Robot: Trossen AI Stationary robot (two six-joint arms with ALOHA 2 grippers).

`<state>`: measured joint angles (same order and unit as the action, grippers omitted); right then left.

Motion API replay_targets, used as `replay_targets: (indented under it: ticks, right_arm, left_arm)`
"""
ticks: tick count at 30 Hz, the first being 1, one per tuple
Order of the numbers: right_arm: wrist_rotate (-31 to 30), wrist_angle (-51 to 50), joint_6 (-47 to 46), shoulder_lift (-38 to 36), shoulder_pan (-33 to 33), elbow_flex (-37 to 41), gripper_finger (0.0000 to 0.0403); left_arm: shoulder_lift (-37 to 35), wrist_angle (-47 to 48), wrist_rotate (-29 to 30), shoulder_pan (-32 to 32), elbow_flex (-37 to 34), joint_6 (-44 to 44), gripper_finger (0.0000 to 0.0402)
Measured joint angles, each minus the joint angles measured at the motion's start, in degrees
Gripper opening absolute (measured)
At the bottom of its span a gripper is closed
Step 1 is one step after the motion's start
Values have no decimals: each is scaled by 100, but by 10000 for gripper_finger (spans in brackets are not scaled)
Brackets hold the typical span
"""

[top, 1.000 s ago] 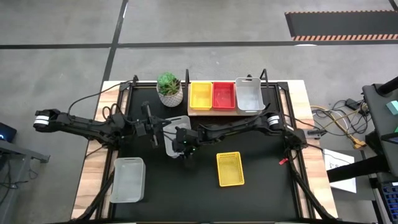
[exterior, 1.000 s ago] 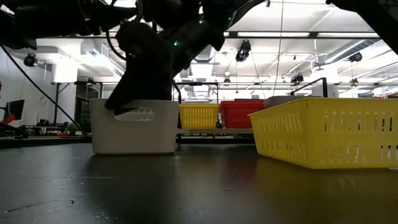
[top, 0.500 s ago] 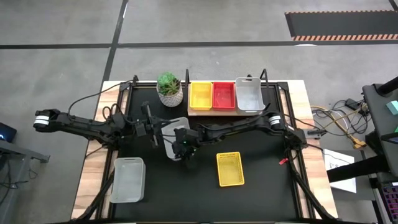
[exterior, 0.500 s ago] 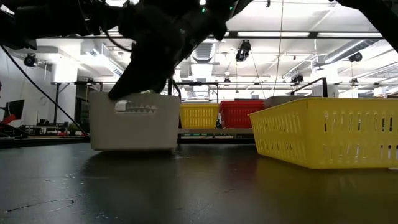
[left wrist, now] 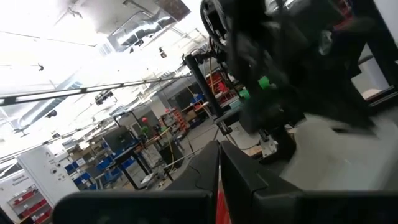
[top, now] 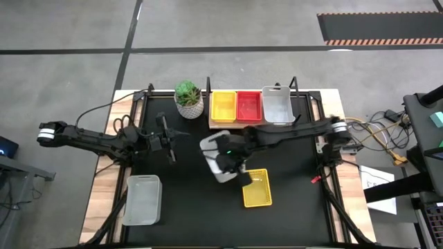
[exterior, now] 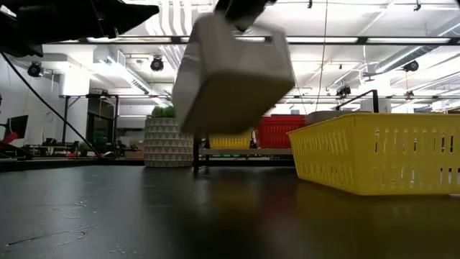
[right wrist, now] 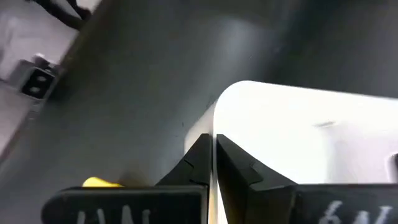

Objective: Stack baskets on shelf by color
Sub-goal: Stack the top gray bin on top of the gray bin

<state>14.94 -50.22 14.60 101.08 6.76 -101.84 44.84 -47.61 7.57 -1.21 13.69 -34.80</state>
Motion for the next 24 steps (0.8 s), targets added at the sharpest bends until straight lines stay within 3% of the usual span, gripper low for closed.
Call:
replay_targets:
  ticks: [13, 17, 24]
  right_arm:
    - [-2126, -536, 629, -2010, -40, 804, 8]
    - [-2437, -507, 900, -2601, -371, 1374, 8]
    - [-2417, -94, 1190, -3555, -1423, 2565, 8]
  left_arm:
    - [0, -90, -2, 0, 0, 143, 0]
    - [0, -132, -2, 0, 0, 143, 0]
    - [2, -125, -2, 0, -2, 143, 0]
